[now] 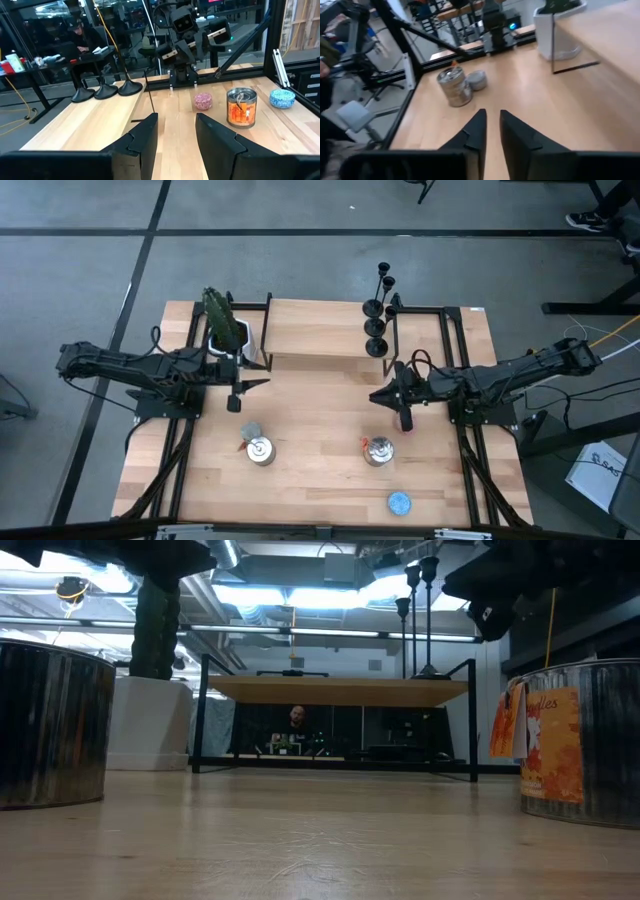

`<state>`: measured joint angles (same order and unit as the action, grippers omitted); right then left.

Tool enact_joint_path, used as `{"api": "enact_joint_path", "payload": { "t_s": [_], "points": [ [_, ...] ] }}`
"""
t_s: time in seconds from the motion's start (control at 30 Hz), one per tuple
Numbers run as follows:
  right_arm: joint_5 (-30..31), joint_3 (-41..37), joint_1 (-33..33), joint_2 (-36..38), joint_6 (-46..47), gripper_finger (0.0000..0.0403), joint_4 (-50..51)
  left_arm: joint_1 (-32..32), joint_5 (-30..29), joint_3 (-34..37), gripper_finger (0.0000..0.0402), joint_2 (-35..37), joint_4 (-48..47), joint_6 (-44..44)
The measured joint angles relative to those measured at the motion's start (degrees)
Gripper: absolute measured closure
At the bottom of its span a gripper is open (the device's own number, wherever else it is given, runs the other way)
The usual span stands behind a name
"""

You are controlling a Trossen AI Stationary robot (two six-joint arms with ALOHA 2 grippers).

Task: Pick & Place candle stick holders
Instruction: Put the pink scented candle on the shelf

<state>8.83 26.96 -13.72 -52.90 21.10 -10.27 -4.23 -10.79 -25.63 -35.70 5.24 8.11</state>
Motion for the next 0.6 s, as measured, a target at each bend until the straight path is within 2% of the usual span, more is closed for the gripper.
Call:
{"api": "enact_joint_path", "payload": {
  "t_s": [0.2,0.3,0.6],
  "points": [
    [-4.8,0.0,0.0,0.0,4.4,0.0295,2.1,0.0,0.0,0.0,0.0274,-2.8,1.6,0.0],
    [-8.8,0.0,0.0,0.0,7.5,0.0276,6.4,0.0,0.0,0.0,0.0274,-4.3,2.0,0.0],
    [-25.2,0.0,0.0,0.5,29.0,0.0278,29.6,-2.6,0.4,0.0,0.0274,-6.4,5.0,-0.2]
  ]
}}
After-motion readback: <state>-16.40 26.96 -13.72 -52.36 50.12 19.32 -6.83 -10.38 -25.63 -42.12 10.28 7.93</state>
